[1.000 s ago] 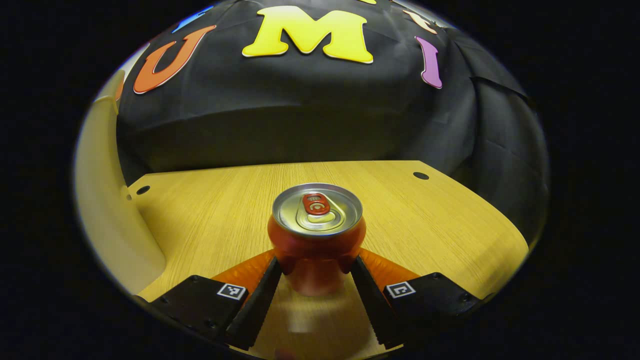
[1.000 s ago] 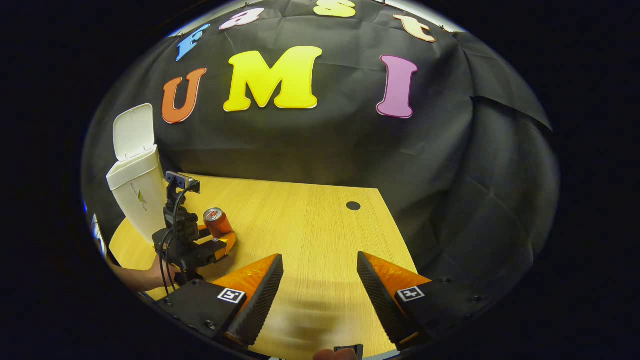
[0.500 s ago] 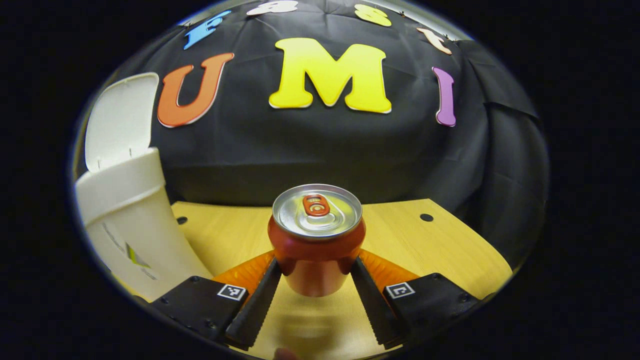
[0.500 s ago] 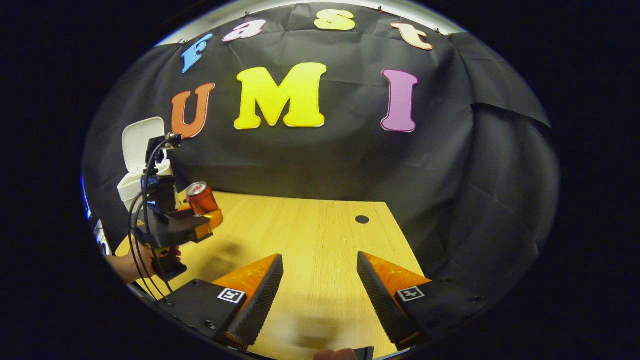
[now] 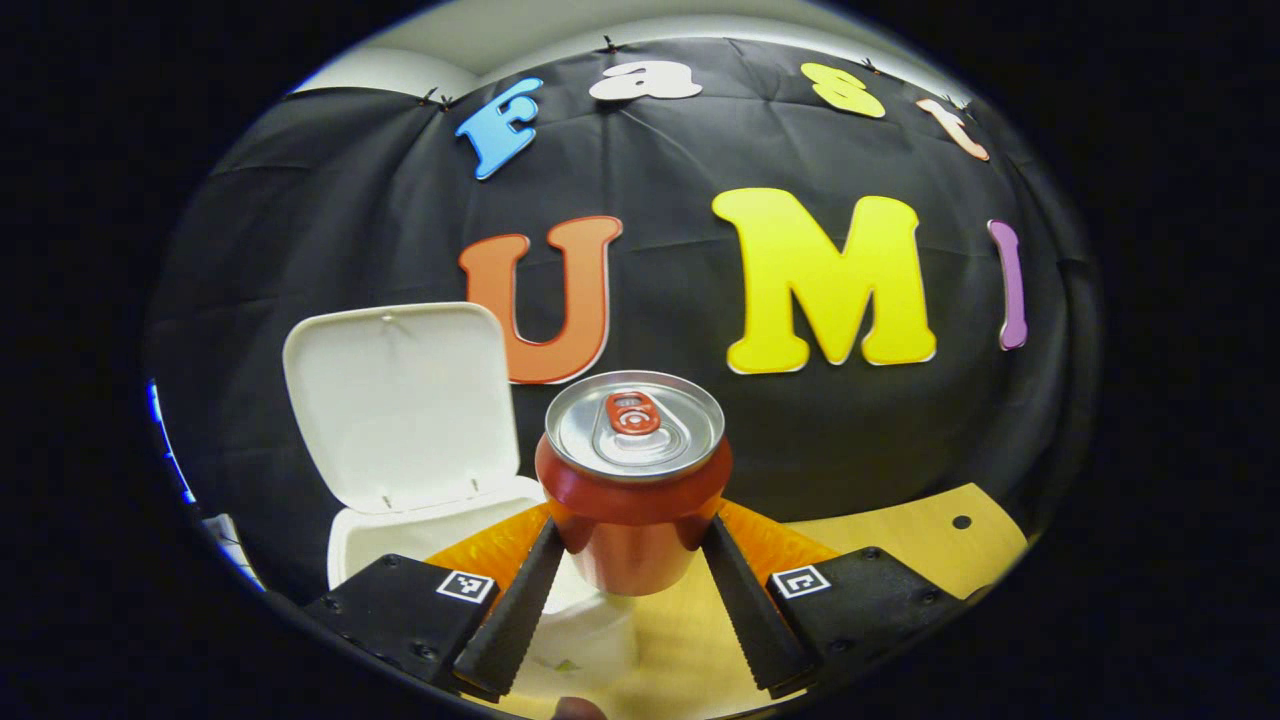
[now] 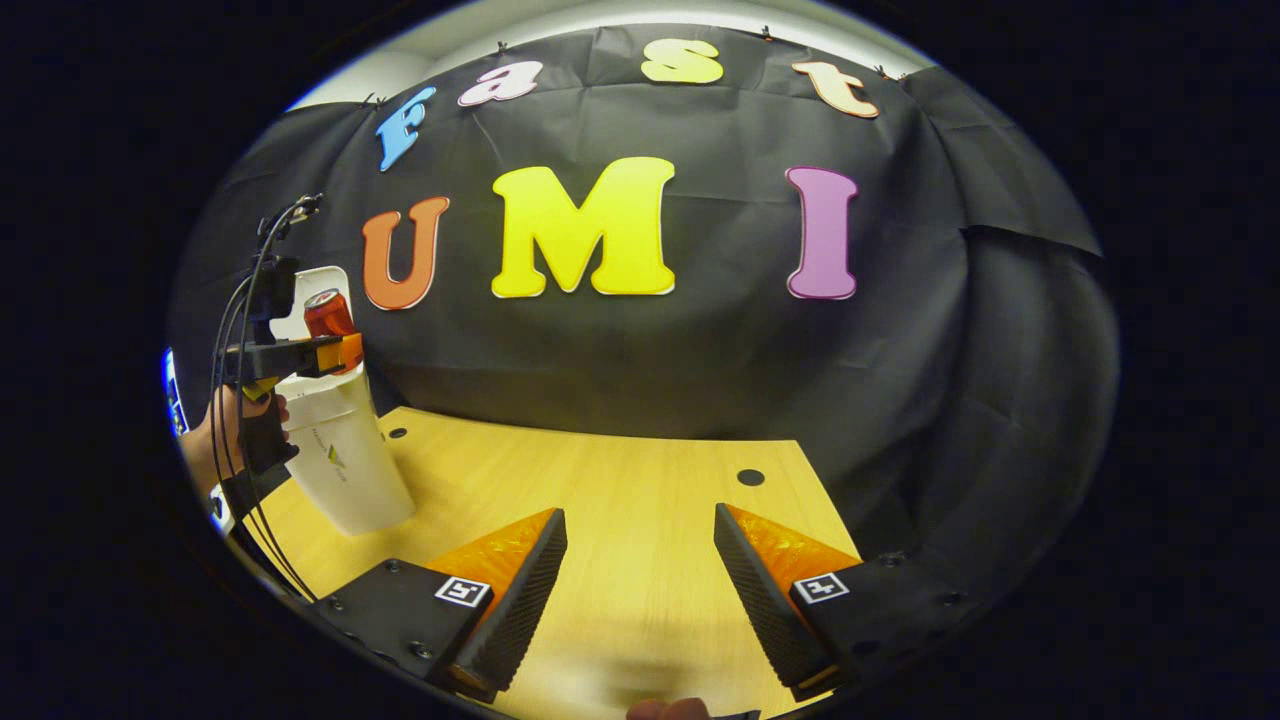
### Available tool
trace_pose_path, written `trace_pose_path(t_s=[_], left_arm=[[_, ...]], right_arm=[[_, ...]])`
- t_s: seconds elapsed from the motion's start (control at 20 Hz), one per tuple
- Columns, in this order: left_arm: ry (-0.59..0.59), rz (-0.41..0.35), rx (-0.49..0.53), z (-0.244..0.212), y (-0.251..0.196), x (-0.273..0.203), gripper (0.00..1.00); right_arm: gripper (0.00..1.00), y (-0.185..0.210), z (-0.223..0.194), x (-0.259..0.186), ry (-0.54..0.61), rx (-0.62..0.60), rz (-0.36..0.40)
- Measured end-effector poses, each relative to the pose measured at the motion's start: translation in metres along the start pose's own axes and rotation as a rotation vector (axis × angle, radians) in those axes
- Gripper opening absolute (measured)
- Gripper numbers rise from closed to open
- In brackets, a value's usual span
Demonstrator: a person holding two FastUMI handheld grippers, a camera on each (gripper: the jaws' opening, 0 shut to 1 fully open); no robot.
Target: Press the lid of the desktop garbage bin to open it, pick up the crumpled paper on the desktop and throw it into the bin, then pick up the pop can on the desktop and drop it into the bin, and finally close the garbage bin lid.
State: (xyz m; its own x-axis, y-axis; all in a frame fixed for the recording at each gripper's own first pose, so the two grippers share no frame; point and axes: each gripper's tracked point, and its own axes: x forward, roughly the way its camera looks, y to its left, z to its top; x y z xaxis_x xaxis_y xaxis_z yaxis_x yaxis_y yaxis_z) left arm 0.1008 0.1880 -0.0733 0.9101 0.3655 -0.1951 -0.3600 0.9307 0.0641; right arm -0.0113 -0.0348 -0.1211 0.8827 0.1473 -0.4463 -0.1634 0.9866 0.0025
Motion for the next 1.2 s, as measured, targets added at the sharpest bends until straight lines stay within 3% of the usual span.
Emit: trace_pose_path(t_s=[0.25, 0.4, 0.6, 0.7, 0.9, 1.2], left_arm=[[0.105, 0.135, -0.018, -0.037, 0.07, 0.015, 0.86], [0.174, 0.153, -0.07, -0.071, 0.085, 0.015, 0.86], [0.227, 0.198, -0.1, -0.085, 0.097, 0.01, 0.87], [0.226, 0.196, -0.109, -0.083, 0.097, 0.006, 0.94], [0.178, 0.261, -0.121, -0.048, 0.098, -0.015, 0.98], [-0.023, 0.361, -0.132, 0.068, 0.103, -0.01, 0.97]], right_arm=[[0.94, 0.03, 0.007, 0.013, 0.0, -0.03, 0.056], [0.94, 0.042, 0.011, 0.015, 0.002, -0.049, 0.073], [0.94, 0.05, 0.005, 0.018, 0.025, -0.032, 0.092], [0.94, 0.049, 0.004, 0.018, 0.029, -0.031, 0.093], [0.94, 0.05, 0.001, 0.018, 0.036, -0.027, 0.106], [0.94, 0.049, 0.013, 0.014, 0.005, -0.033, 0.135]])
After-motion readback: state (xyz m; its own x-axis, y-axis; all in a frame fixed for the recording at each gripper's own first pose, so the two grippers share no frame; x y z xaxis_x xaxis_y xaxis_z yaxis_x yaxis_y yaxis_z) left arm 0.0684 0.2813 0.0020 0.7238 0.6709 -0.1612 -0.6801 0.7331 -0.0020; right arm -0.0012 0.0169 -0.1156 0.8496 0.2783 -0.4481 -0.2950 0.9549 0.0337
